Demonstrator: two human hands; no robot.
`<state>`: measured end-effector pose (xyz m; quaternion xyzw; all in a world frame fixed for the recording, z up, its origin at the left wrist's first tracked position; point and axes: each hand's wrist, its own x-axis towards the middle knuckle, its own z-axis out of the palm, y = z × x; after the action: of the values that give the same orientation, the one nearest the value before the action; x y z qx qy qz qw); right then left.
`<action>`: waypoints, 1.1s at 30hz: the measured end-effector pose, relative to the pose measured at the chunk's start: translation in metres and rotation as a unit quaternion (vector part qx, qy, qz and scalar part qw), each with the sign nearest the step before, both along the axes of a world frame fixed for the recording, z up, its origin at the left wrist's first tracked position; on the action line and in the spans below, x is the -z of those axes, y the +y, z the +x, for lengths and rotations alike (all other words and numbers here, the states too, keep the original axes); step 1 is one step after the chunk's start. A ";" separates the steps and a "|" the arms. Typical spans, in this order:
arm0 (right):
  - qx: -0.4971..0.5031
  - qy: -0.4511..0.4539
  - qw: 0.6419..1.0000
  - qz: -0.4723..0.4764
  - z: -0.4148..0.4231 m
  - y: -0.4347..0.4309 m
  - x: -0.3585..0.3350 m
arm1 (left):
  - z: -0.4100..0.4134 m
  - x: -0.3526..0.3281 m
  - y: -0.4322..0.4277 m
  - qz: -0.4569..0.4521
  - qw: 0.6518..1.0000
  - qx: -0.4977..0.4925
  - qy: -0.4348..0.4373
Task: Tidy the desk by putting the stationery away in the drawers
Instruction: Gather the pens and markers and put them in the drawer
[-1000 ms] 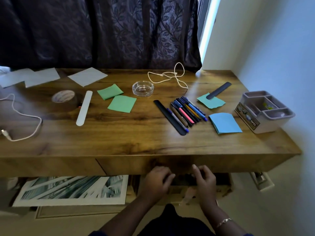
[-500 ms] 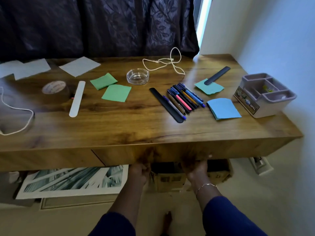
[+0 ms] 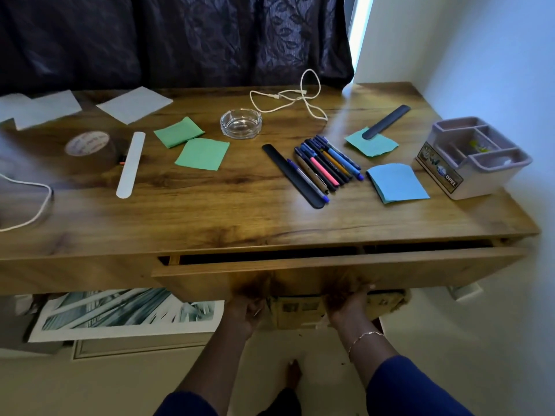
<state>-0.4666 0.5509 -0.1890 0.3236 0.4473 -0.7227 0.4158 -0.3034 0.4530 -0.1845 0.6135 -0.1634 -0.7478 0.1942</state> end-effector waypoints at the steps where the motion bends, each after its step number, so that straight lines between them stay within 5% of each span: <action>1: -0.001 -0.002 1.000 0.011 0.003 0.007 -0.004 | 0.003 -0.003 0.005 -0.021 0.998 0.044 -0.031; 4: -0.111 0.034 0.992 0.054 0.010 0.032 -0.026 | 0.010 -0.027 0.036 -0.166 0.955 0.227 -0.095; 6: -0.278 0.106 0.950 0.090 0.015 0.050 -0.046 | 0.014 -0.047 0.064 -0.359 0.866 0.333 -0.106; 10: -0.548 0.364 0.749 0.072 0.021 0.072 -0.109 | 0.013 -0.074 0.096 -0.729 0.554 0.376 -0.143; 12: -0.578 0.507 0.637 0.058 0.023 0.076 -0.133 | 0.005 -0.083 0.097 -0.770 0.505 0.348 -0.175; 14: -0.532 0.660 0.518 0.114 0.018 0.076 -0.139 | -0.002 -0.091 0.096 -0.739 0.541 0.347 -0.205; 16: -0.492 0.714 0.475 0.149 0.010 0.074 -0.137 | -0.005 -0.094 0.094 -0.681 0.583 0.382 -0.224; 20: -0.588 0.646 0.448 0.189 0.002 0.075 -0.127 | -0.002 -0.102 0.100 -0.649 0.596 0.405 -0.242; 23: -0.604 0.620 0.470 0.171 0.005 0.082 -0.126 | 0.002 -0.108 0.109 -0.620 0.629 0.406 -0.234; 33: -0.659 0.600 0.430 0.140 0.027 0.135 -0.128 | 0.026 -0.106 0.163 -0.541 0.716 0.377 -0.228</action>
<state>-0.4397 0.6855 -0.0611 -0.5314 0.7567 -0.1683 0.3416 -0.2774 0.6160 -0.0786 0.4428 -0.7974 -0.3809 0.1517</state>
